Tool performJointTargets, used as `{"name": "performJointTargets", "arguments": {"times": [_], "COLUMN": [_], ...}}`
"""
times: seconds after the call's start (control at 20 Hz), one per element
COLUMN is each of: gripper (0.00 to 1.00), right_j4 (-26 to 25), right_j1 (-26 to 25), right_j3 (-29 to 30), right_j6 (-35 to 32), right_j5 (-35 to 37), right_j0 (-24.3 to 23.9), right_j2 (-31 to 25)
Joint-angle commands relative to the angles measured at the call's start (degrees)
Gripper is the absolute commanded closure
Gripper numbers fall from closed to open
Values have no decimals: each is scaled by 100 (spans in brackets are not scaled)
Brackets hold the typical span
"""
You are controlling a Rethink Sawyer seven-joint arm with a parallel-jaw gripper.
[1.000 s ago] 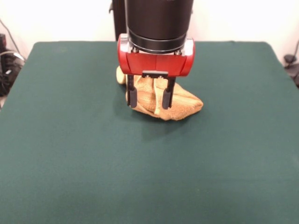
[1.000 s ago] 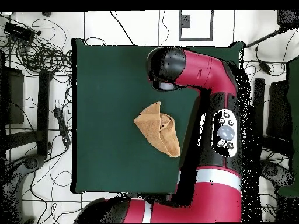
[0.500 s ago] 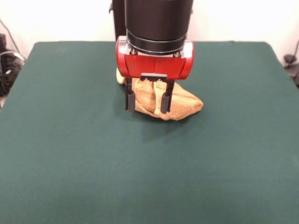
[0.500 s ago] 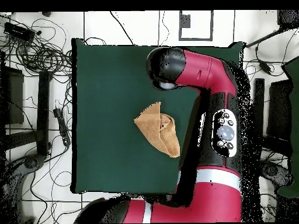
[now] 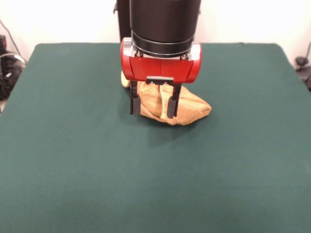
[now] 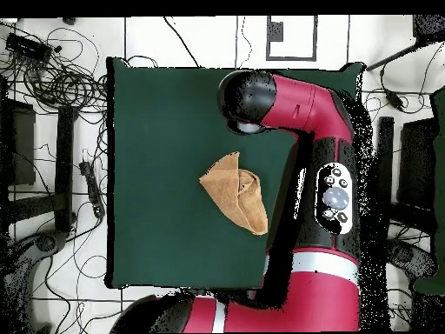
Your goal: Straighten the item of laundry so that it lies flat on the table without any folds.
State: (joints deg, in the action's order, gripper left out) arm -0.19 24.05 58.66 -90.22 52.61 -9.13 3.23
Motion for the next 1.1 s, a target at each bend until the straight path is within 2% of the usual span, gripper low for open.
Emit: {"name": "performJointTargets", "arguments": {"times": [0.05,1.1], "gripper": [0,0], "right_j4": [-49,-3], "right_j1": [-330,-213], "right_j3": [479,463], "right_j6": [-498,-629], "right_j5": [-177,-103], "right_j0": [108,125], "right_j2": [-476,-426]}}
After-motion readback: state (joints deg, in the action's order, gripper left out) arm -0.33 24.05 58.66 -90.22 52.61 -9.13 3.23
